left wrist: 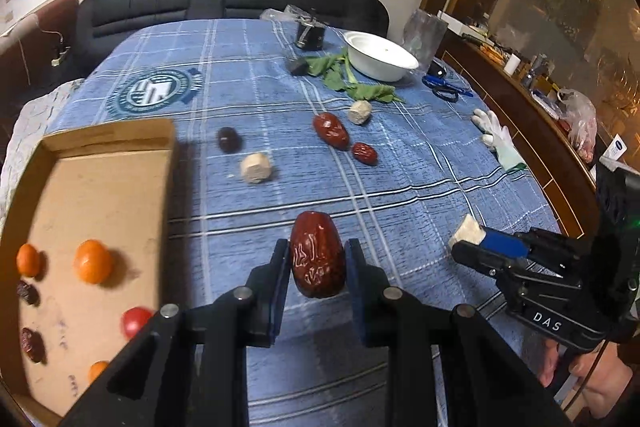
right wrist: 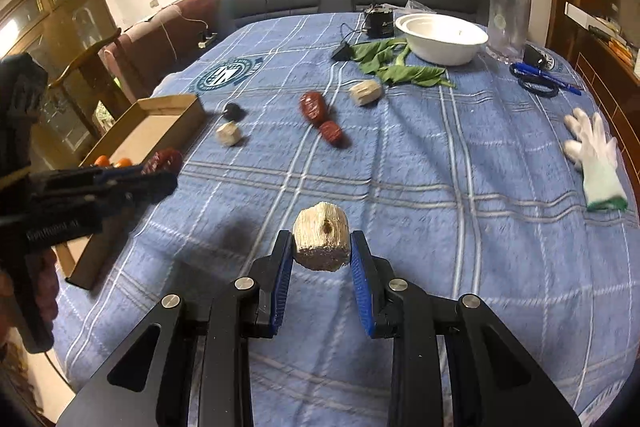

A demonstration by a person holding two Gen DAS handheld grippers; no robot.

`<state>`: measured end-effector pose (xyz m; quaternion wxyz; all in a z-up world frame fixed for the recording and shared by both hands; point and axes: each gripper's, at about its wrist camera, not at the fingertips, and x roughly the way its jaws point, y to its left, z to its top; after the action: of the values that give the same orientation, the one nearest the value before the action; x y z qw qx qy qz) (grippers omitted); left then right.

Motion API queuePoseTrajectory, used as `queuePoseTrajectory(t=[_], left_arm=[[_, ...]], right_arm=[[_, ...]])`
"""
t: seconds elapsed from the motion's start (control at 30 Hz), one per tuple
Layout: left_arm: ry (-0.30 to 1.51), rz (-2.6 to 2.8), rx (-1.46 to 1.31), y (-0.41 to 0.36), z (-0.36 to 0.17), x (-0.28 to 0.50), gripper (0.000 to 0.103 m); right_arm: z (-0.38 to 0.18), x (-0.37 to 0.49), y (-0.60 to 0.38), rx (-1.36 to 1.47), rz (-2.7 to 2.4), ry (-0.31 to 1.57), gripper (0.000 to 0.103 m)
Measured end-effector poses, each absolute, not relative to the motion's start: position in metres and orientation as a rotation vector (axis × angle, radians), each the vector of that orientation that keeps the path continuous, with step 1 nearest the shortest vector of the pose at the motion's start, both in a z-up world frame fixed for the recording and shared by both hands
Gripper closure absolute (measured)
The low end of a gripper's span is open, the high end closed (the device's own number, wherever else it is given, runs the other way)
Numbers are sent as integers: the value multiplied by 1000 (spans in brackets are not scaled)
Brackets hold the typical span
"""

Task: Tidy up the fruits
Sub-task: 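Carry root chunk and red date into the cardboard tray and open both tools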

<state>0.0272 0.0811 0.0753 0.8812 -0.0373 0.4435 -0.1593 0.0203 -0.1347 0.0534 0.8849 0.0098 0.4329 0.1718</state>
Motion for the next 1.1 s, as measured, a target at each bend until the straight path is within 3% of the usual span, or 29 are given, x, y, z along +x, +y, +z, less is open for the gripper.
queuePoseTrajectory(t=[0.67, 1.1], left_arm=[[856, -129, -149, 241, 94, 21, 73], [907, -39, -161, 301, 67, 64, 73]], right_arm=[[83, 42, 31, -44, 557, 850, 76], [65, 84, 122, -97, 636, 907, 76]])
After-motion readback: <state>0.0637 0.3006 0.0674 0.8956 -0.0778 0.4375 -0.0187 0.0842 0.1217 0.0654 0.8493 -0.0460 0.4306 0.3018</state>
